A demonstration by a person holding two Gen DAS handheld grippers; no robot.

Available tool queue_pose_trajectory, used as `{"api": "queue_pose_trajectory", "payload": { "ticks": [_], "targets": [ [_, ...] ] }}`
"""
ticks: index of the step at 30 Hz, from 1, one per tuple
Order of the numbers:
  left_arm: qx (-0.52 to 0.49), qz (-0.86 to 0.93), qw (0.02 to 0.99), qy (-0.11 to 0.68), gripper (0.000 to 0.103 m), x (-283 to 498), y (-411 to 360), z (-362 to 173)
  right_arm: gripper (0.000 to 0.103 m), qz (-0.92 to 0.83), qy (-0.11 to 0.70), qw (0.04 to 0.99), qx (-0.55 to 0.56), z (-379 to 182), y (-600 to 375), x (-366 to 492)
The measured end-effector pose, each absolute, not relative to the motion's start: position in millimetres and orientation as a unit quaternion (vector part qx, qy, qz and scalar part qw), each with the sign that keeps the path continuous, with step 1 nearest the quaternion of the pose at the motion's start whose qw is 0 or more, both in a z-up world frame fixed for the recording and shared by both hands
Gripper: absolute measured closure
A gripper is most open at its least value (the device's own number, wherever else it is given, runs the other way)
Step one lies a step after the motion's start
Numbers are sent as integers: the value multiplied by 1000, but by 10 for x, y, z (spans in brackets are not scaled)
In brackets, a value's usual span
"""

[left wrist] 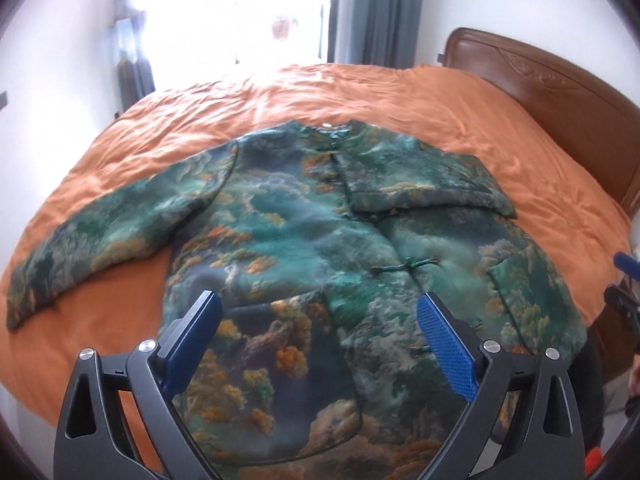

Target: Fold large clothes

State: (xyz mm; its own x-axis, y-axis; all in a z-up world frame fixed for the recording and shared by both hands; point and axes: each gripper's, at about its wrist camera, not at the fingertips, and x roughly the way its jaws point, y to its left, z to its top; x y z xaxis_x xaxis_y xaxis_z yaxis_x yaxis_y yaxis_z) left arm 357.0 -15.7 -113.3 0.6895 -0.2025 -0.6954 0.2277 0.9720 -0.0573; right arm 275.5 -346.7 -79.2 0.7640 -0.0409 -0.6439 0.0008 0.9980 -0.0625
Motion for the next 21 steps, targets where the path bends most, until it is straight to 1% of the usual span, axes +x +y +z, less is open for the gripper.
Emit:
{"api": "queue_pose_trajectory", "payload": {
  "ticks": [4,8,10,14,17,21],
  "targets": [
    [23,-72,924,376,5,3509,93,-1201,18,19,322,944,-68,-741,-3040,2893],
    [-9,-47,920,389,5,3529,554,-1282,18,65,325,939,-93,-758,-2642,2987],
    [-42,-31,915,399,5,3592,870,-1339,18,84,329,934,-107,-793,-2458,2996],
    [-143,-10,898,416,5,3798,1593,-1496,18,116,338,923,-141,-898,-2141,2974],
    [-192,20,885,424,5,3983,2057,-1659,18,130,344,917,-154,-967,-2035,2967],
    [-261,62,872,410,5,4204,2629,-1879,18,132,349,915,-156,-1004,-2005,2971]
  ]
}}
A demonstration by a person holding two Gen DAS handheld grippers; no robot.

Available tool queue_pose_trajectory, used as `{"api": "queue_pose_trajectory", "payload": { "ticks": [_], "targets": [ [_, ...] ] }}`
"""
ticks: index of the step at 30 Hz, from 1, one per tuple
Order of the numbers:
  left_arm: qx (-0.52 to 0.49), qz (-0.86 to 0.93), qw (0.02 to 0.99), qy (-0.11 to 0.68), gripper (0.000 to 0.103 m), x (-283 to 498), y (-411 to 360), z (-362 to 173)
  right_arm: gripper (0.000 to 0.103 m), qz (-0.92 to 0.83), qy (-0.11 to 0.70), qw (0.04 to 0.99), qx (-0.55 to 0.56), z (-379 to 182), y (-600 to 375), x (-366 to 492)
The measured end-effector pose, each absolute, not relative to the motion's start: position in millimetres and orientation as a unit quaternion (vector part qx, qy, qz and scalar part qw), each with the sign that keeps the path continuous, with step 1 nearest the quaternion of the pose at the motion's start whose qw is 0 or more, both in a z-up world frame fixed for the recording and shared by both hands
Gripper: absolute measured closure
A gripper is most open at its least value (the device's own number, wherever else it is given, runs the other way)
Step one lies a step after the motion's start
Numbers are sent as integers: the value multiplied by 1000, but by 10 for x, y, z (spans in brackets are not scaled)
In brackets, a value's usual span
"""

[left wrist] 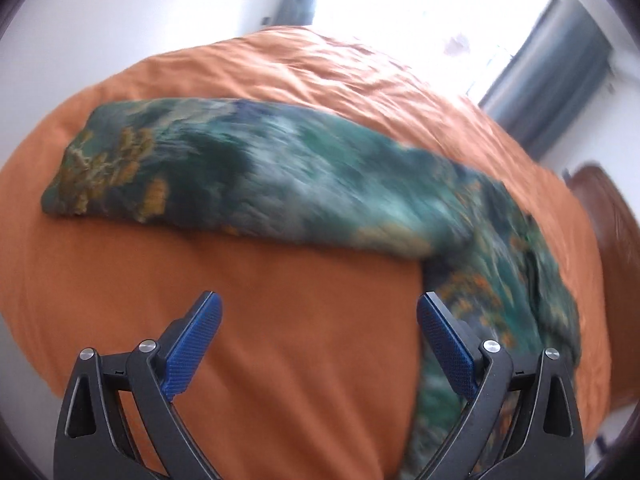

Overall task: Fold large clothes
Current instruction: 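Grasp the folded jacket edge with the left gripper, fold over, release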

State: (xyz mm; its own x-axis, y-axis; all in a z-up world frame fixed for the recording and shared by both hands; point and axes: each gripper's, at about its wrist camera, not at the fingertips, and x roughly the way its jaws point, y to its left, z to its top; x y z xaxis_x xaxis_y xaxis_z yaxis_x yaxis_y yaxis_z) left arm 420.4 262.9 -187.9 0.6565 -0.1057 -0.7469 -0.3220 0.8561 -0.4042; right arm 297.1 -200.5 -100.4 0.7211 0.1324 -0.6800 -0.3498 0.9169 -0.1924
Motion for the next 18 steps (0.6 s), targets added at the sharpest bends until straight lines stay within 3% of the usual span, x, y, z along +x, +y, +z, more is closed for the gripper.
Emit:
{"api": "queue_pose_trajectory", "payload": {
  "ticks": [8,10,12,18],
  "targets": [
    [-406,177,831,336,8,4448,3596,-2170,18,116,363,914,-137,-1007,-2128,2986],
    [-403,209,831,323,32,4463,3649,-2174,18,114,367,913,-136,-1019,-2133,2973],
    [-371,222,838,334,88,4534,3596,-2142,18,114,369,913,-134,-1028,-2133,2956],
    [-133,232,912,311,93,4711,2794,-1365,18,117,371,912,-126,-1056,-2147,2918]
  ]
}}
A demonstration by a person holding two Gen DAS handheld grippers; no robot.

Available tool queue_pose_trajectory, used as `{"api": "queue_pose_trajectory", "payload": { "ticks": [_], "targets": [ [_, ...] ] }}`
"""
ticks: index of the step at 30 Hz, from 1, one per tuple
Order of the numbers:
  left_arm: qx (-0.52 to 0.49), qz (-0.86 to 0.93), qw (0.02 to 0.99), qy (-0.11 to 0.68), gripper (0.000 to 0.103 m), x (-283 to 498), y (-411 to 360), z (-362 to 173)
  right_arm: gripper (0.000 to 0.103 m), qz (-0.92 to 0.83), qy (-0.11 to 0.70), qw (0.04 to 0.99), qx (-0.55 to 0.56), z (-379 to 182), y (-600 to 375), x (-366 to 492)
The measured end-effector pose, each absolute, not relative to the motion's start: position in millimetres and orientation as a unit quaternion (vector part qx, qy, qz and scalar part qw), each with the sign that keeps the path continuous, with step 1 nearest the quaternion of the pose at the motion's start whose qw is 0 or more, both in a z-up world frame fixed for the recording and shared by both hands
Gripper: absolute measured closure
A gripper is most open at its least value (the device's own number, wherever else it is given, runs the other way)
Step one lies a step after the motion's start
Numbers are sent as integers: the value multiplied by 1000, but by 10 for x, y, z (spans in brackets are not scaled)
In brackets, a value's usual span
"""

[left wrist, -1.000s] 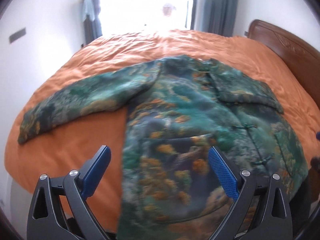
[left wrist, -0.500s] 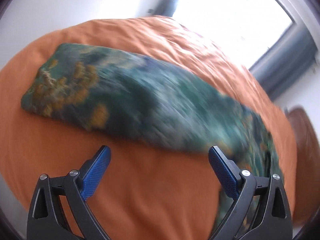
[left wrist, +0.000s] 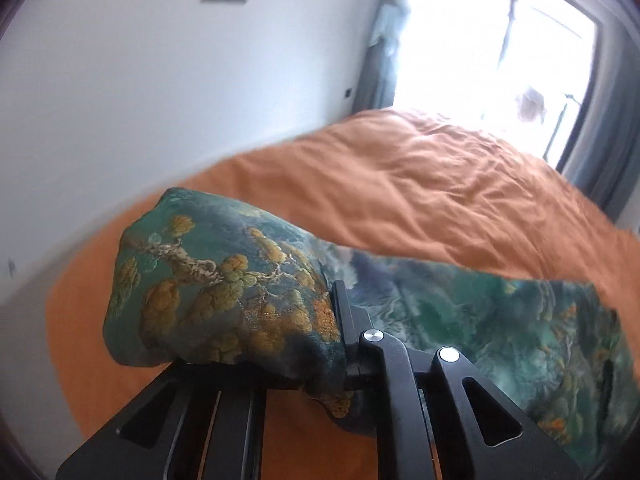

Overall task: Fold large clothes
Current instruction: 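Grasp the folded jacket edge with the left gripper, fold over, release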

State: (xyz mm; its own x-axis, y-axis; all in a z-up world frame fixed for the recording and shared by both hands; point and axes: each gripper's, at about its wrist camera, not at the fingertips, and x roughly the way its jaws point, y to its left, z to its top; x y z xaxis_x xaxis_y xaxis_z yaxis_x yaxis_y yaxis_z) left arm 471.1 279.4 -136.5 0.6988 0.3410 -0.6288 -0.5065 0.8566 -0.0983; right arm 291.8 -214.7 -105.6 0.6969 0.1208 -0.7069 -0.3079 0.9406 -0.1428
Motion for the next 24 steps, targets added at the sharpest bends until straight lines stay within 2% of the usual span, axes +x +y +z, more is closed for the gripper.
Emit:
{"api": "queue_pose_trajectory", "payload": {
  "ticks": [4,8,14,19,22,23,24],
  "targets": [
    [22,164,952,255,93,4830,1928,-744,18,119,377,913,-103,-1096,-2206,2950],
    [131,82,965,211,93,4887,1020,-411,18,117,375,916,-80,-1075,-2273,2972],
    [236,-12,950,203,93,4946,-98,-666,18,103,377,919,-60,-1061,-2430,2928],
    [272,-77,927,245,91,4836,-715,-1104,18,87,387,917,-44,-1090,-2607,2893],
    [292,-109,908,280,80,4759,-999,-1402,18,78,392,916,-30,-1098,-2710,2897],
    [301,-116,901,289,71,4736,-1073,-1508,18,76,393,916,-25,-1099,-2738,2903],
    [308,-122,895,297,56,4701,-1129,-1606,18,75,394,916,-16,-1094,-2777,2916]
  ]
}}
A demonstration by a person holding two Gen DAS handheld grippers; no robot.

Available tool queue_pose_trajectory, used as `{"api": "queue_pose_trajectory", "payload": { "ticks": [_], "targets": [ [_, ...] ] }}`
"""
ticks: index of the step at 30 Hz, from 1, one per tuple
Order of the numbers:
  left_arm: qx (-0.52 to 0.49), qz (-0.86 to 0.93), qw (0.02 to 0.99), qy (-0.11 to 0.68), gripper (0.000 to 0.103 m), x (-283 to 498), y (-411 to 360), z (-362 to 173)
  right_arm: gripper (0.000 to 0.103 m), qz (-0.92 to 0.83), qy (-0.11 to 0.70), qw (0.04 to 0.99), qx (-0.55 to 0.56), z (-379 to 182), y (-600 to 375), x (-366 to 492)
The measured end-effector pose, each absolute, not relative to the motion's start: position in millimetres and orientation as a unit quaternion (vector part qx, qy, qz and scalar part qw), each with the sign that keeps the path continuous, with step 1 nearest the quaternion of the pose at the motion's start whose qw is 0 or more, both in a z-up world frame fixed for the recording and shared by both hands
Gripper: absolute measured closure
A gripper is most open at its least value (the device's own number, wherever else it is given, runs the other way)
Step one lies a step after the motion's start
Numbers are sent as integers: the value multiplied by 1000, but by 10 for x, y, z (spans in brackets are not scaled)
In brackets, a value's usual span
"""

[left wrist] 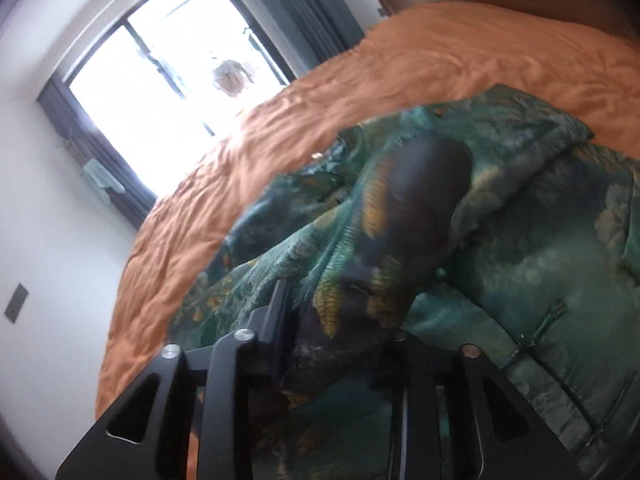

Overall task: Fold large clothes
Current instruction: 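Grasp the folded jacket edge with the left gripper, fold over, release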

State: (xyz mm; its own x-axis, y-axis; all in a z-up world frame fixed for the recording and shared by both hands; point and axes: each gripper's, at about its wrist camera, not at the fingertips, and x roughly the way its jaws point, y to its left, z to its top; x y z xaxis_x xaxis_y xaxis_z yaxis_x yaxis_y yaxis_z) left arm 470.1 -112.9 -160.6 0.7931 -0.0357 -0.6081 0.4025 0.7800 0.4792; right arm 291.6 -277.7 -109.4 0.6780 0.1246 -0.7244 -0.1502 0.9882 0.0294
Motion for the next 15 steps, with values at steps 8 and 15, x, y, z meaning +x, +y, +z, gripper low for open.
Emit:
{"api": "queue_pose_trajectory", "payload": {
  "ticks": [8,15],
  "targets": [
    [317,-179,874,322,25,4023,-973,-1909,18,97,396,912,41,-886,-3022,3201],
    [241,-159,896,339,21,3680,-370,-1624,18,167,441,853,225,-922,-3244,4296]
  ]
}}
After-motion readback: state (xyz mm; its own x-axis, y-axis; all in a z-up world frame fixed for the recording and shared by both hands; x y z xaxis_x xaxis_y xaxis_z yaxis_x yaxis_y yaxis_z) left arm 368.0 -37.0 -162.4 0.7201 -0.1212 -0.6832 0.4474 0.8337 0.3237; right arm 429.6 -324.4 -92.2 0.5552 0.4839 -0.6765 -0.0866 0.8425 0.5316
